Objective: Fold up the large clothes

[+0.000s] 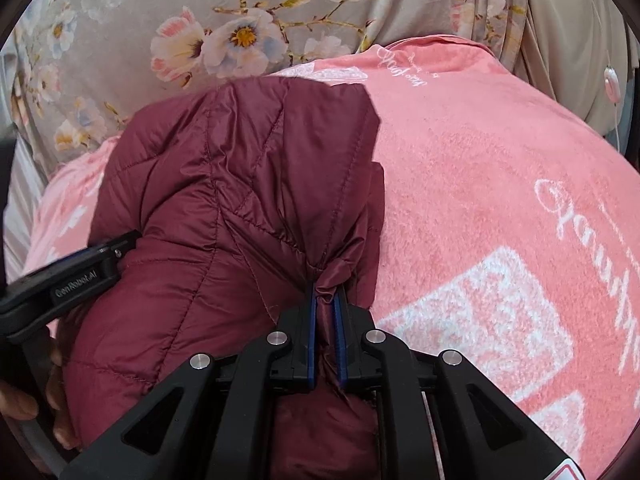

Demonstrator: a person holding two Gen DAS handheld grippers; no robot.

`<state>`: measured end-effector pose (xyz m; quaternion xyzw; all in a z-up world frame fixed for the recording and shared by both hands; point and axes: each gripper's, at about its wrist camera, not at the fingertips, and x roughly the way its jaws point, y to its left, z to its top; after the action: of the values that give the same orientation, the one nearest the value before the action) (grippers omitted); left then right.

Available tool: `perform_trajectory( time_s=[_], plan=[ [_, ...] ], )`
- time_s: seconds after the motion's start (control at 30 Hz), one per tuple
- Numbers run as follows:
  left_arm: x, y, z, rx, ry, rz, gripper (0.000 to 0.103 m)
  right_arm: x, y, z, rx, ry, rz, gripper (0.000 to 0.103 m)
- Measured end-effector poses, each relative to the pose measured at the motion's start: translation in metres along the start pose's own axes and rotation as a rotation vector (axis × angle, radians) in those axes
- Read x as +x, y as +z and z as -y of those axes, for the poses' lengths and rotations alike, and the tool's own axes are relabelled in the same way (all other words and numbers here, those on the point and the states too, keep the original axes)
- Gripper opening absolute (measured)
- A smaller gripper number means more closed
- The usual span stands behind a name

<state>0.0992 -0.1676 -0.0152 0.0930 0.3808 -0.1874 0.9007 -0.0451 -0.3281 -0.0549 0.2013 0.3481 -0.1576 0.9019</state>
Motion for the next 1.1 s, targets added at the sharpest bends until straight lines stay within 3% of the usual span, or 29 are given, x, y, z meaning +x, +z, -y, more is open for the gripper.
perform_trajectory(
  time_s=[0.2,0.27,0.33,0.37,0.43,0.6,0.77,0.83,0.9,1.0,1.1],
  plan=[
    [-0.027,0.013,-0.024,-0.031,-0.077,-0.013,0.072,-0.07,0.024,0.021,0.034,0.073,0.083,0.013],
    [-0.042,0.026,-0.037,-0.063,-0.113,0.003,0.072,-0.081,0.041,0.03,0.049,0.172,0.079,0.016],
    [-0.049,0.041,-0.045,-0.085,-0.145,0.005,0.072,-0.077,0.06,0.037,0.075,0.252,0.064,0.033],
    [-0.051,0.052,-0.049,-0.104,-0.163,0.003,0.072,-0.074,0.065,0.037,0.08,0.243,0.058,0.041],
    [-0.051,0.071,-0.05,-0.132,-0.199,0.002,0.072,-0.067,0.067,0.033,0.071,0.191,0.03,0.042],
    [-0.056,0.115,-0.005,-0.047,-0.268,0.001,0.071,-0.076,0.012,0.012,0.039,0.221,-0.001,0.042],
    [-0.043,0.114,0.08,0.156,-0.368,-0.036,0.072,-0.069,-0.033,0.007,0.05,0.163,-0.034,0.042],
    [-0.031,0.106,0.107,0.21,-0.347,-0.057,0.072,-0.062,-0.039,0.013,0.096,0.181,-0.048,0.041],
    [-0.014,0.097,0.134,0.26,-0.324,-0.087,0.072,-0.061,-0.042,0.011,0.086,0.192,-0.049,0.027],
    [0.016,0.086,0.158,0.302,-0.249,-0.127,0.068,-0.061,-0.049,0.007,0.066,0.192,-0.051,0.015],
    [0.041,0.081,0.17,0.324,-0.169,-0.132,0.066,-0.056,-0.057,0.009,0.072,0.189,-0.063,0.01]
  ],
)
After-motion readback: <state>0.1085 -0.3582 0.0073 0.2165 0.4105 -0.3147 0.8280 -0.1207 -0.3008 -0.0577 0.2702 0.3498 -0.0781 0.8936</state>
